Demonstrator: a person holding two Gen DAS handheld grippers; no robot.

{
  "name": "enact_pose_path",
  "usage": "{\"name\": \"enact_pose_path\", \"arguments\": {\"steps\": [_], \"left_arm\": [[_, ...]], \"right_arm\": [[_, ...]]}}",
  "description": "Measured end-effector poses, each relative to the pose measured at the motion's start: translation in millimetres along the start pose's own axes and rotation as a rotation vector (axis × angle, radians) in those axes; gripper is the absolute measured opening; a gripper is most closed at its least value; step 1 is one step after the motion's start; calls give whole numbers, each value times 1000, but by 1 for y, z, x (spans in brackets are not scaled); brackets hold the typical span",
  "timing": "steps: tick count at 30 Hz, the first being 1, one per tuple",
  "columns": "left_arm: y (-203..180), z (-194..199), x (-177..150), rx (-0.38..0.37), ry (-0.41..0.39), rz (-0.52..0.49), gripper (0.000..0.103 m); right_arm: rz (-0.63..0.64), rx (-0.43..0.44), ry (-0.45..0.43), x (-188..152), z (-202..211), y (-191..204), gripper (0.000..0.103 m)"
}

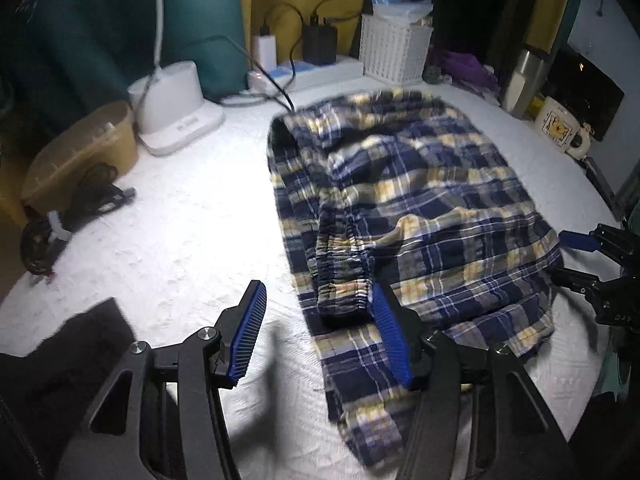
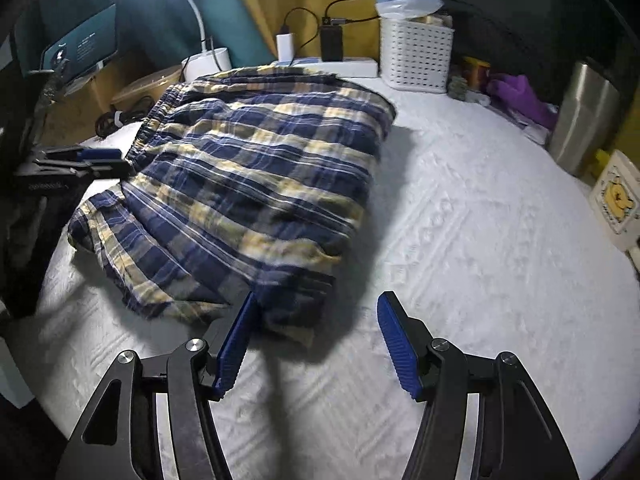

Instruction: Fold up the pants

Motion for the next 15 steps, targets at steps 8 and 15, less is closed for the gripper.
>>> {"name": "enact_pose_path", "arguments": {"steps": [8,15], "left_arm": [[9,36,17,15,-92,14,56],[3,38,38,-9,-125,25,56]], "right_arm": [[-29,-17,-39,7,18,-11,64],[-41,-19,-73,24,28,-21,64]]}}
Point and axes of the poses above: each gripper's, at about its wrist camera, not at the fingertips, and z roughly against the way its jaws point, y to its left, x to its top, the point moved 8 cm from there along -z, roughly the way its jaws point, and after that the axes turned 15 degrees about y, right-handed, at the moved point
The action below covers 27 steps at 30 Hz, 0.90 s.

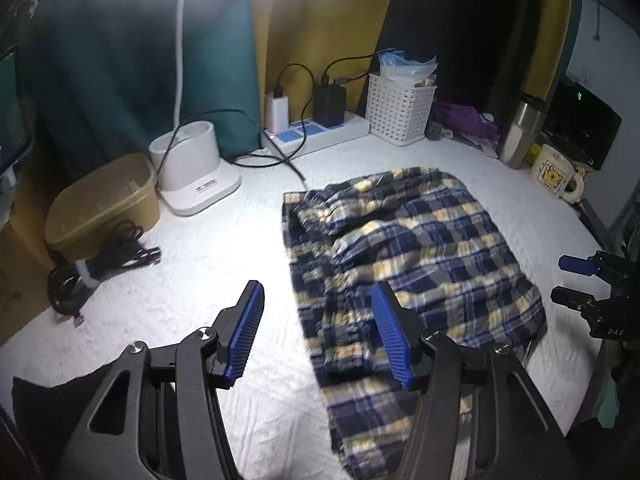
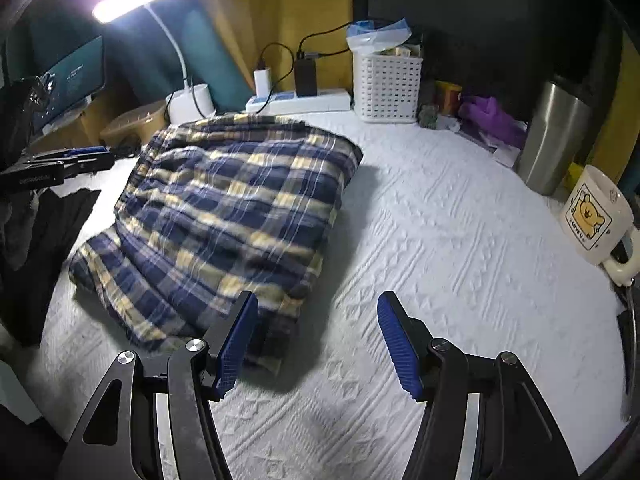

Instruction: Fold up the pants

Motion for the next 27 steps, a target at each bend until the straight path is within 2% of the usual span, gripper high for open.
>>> {"name": "enact_pose_path", "arguments": {"steps": [8,17,27], "left_arm": [[-12,-16,26,-24,-9,-22,56],[-7,-54,44,33,41,-58,56],[6,-92,57,-15,93,-43,56]], "right_arm": [[7,3,-10,26,-8,-2,64],[14,13,4,59,-32,-8,64],[-20,69,43,101,-73,-18,64]]}}
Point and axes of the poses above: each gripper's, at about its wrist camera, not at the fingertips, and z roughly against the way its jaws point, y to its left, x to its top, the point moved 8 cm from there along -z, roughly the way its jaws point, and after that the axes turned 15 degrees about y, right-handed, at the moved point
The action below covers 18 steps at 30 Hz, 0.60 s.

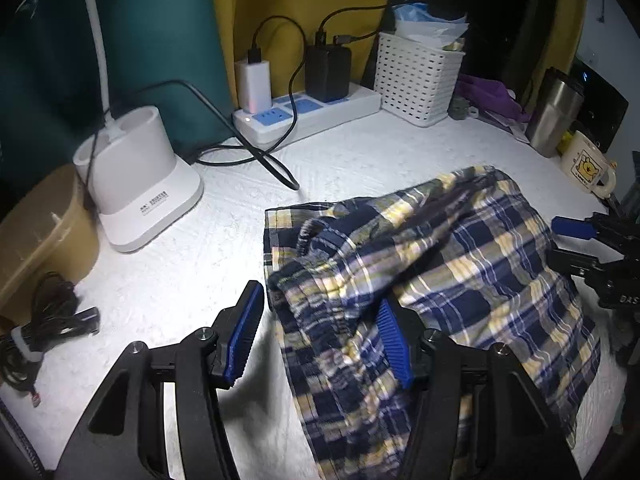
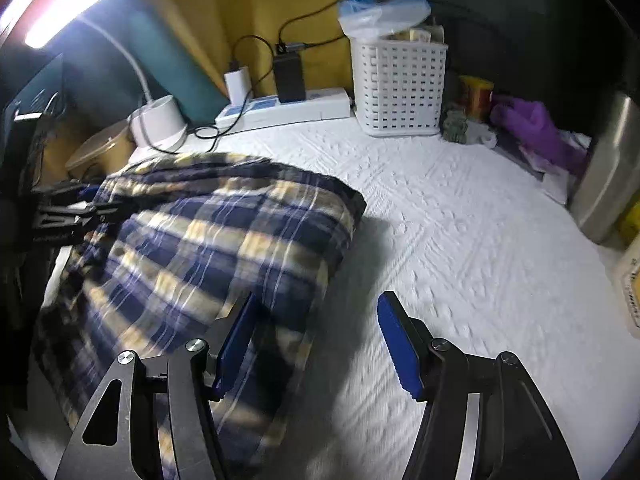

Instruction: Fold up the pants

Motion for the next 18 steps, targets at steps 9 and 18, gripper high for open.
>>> {"name": "enact_pose_path", "arguments": {"steps": [9,18], "left_arm": [[4,-19,8,-51,52,-27,60],[-2,-22,13,-164,28,-58,34]], "right_arm": [[-73,110,-2,32,-19,-8,71],[-26,174,-78,53,-17,5,14]]}}
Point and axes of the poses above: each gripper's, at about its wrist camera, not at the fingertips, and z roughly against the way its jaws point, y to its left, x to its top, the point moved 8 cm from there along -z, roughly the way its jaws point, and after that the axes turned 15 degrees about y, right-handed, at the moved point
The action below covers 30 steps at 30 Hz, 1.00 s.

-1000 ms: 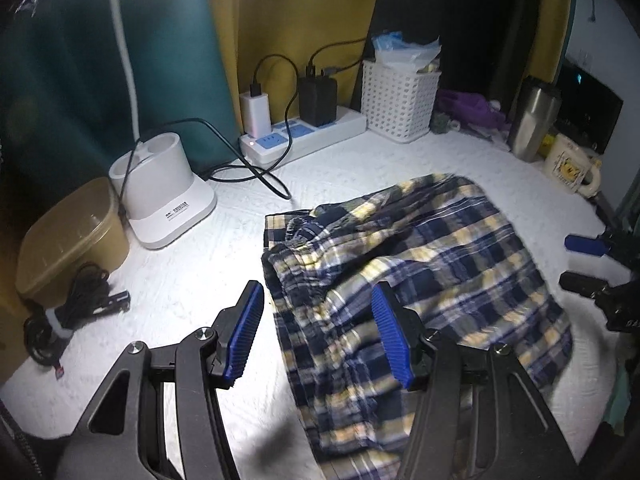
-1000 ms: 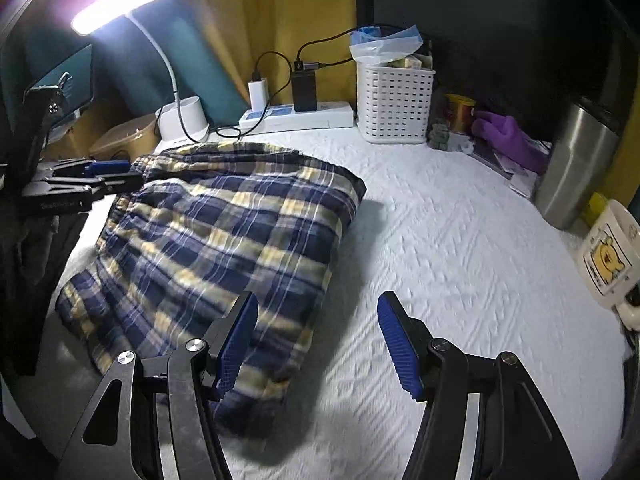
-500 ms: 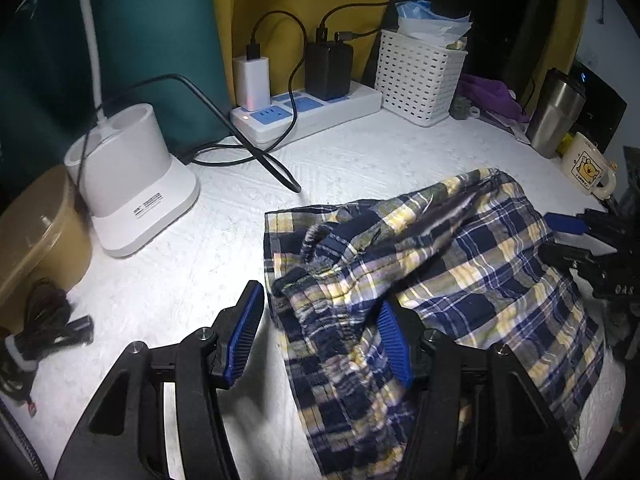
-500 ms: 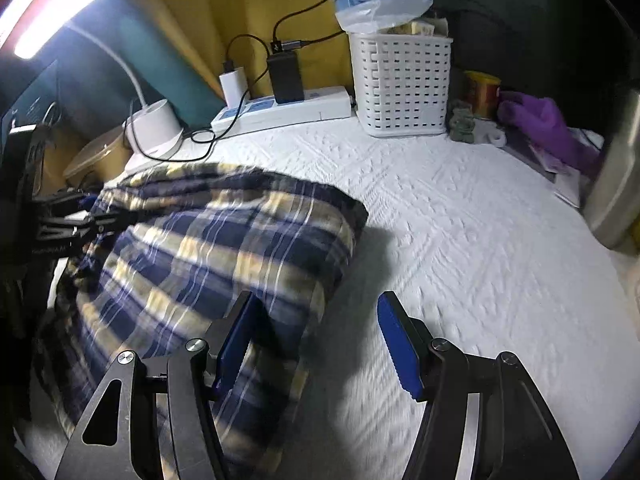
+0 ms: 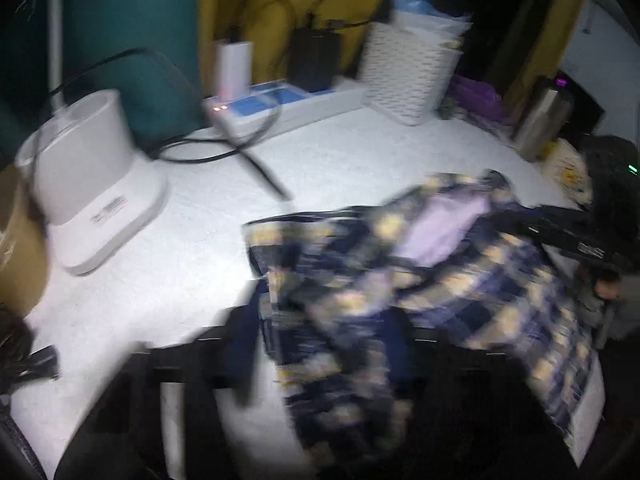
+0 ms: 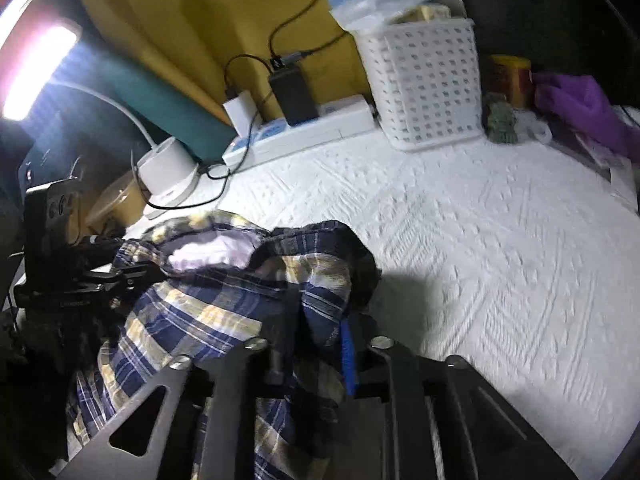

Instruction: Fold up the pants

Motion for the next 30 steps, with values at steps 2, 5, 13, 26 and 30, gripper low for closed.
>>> {"name": "enact_pose_path", "arguments": {"steps": [2,5,13,26,30], "left_arm": [[-7,4,2,55,-21,-35,30],[-5,8,3,41,-36,-8,29],[12,13,-3,-8,-26,106,47],[-7,13,-36,-94,4,127,85],[-13,9,-34,-58,11,106,85]], "right_arm": [[49,-32,-19,5,6,7,13],[83,-78,-8,7,-3,6,13],[22,-141,38,-3,-6,-9,36],[-36,-76,45,-36,7,-10,82],[-24,-63,54,-39,4,-1,82]]}}
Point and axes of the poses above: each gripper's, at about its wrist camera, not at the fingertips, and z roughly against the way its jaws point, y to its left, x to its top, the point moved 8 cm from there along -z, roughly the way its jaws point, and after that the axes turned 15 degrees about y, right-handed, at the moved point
